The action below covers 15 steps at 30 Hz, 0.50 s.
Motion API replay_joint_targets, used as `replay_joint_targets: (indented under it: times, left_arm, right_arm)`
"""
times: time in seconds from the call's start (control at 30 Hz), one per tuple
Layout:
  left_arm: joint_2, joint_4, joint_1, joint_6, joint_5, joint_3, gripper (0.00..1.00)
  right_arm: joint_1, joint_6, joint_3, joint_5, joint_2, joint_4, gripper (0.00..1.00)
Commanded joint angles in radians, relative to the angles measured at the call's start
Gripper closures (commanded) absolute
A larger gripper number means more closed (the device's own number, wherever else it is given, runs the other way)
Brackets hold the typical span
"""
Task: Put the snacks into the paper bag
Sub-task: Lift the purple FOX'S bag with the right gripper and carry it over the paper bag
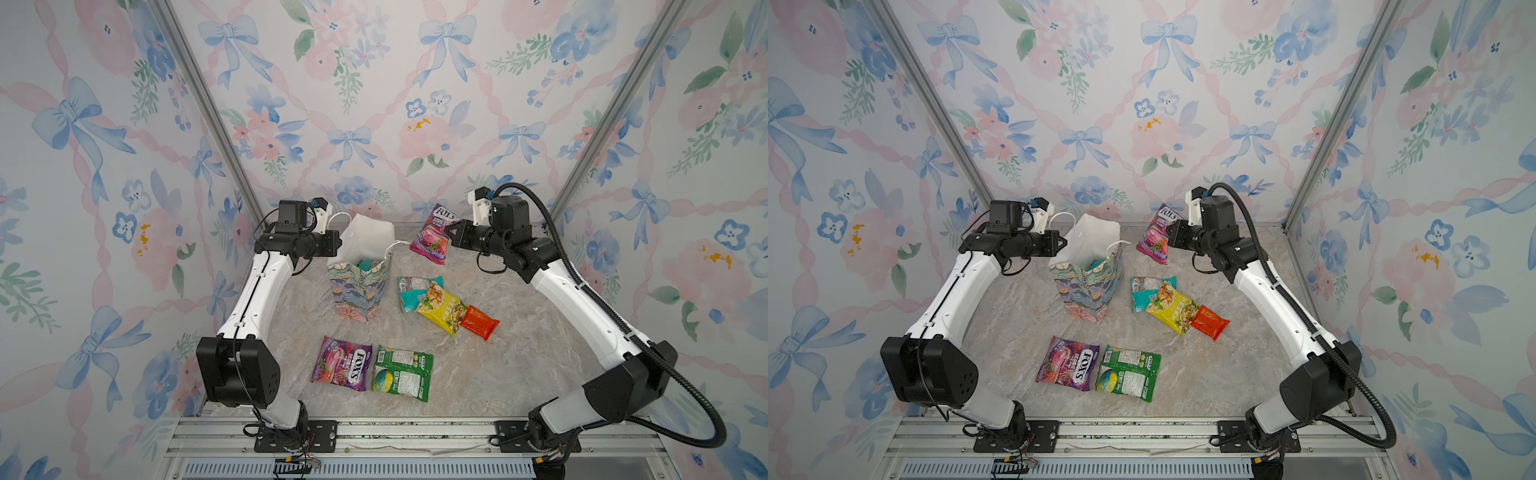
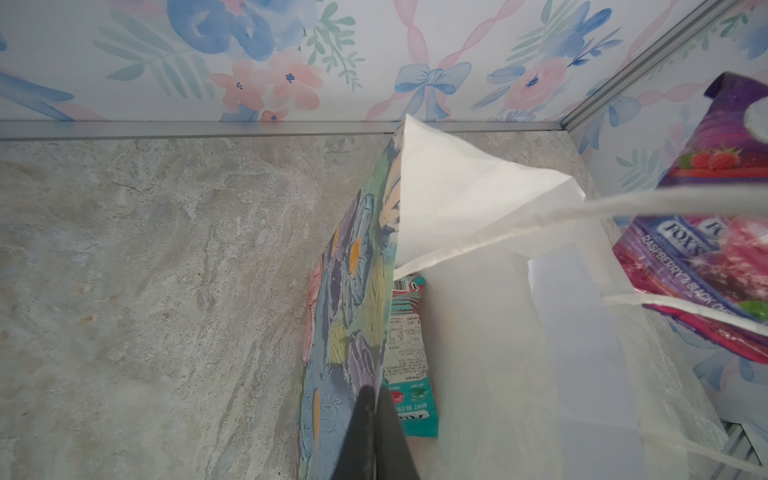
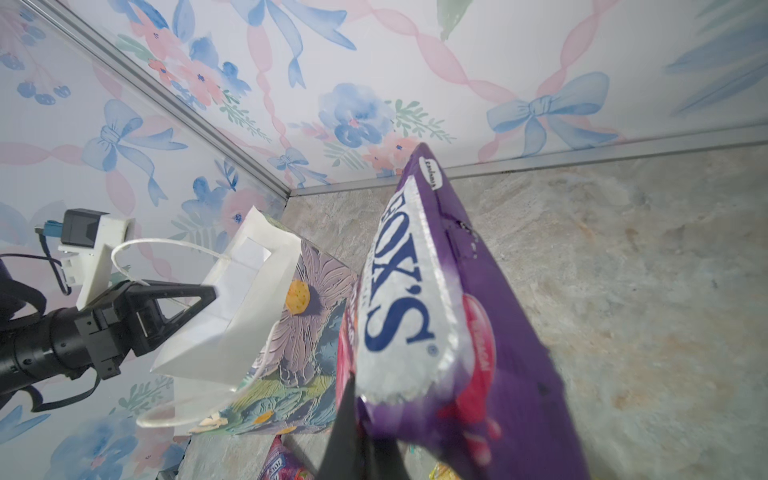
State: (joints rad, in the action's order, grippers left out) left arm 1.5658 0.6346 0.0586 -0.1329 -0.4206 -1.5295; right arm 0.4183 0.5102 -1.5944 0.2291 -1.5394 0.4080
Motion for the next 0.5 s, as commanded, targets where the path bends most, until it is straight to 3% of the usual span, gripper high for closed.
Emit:
replay_joint_targets:
  times: [0.0,0.47]
  left_arm:
    - [-0.017,0.01,0.006,0.002,-0.01,0.011,1.0]
    - [-0.018,0.01,0.006,0.003,-0.015,0.011,1.0]
  right_arm:
    - [-0.018,-0.049,-0.105,-0.019,-0.031,-0.032,1.0]
    - [0.043,-0.087,-0.501,0.033,-0.264,-0.01,1.0]
